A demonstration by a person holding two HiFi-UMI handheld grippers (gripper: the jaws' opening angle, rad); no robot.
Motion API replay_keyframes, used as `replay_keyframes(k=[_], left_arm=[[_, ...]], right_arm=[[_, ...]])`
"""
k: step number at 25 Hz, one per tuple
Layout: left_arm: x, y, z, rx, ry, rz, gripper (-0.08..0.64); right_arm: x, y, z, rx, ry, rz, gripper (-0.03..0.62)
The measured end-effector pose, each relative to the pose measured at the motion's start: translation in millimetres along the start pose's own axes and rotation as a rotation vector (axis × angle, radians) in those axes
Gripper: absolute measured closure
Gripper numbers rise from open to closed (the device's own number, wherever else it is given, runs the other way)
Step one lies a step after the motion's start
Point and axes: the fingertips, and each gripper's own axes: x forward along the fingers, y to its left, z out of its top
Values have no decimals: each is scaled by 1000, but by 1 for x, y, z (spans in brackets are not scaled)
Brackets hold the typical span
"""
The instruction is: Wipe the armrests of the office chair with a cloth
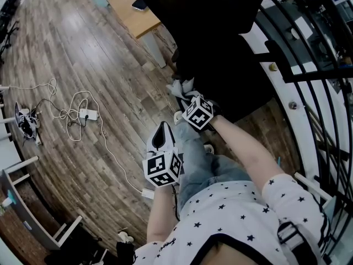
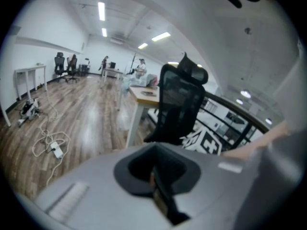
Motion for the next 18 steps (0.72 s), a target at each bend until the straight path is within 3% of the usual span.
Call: replay_keyframes(k=[18], left_arm=[[-23, -20, -13, 21, -17, 6, 554]], right_arm=[[-24, 37, -43, -13, 31, 28, 561]])
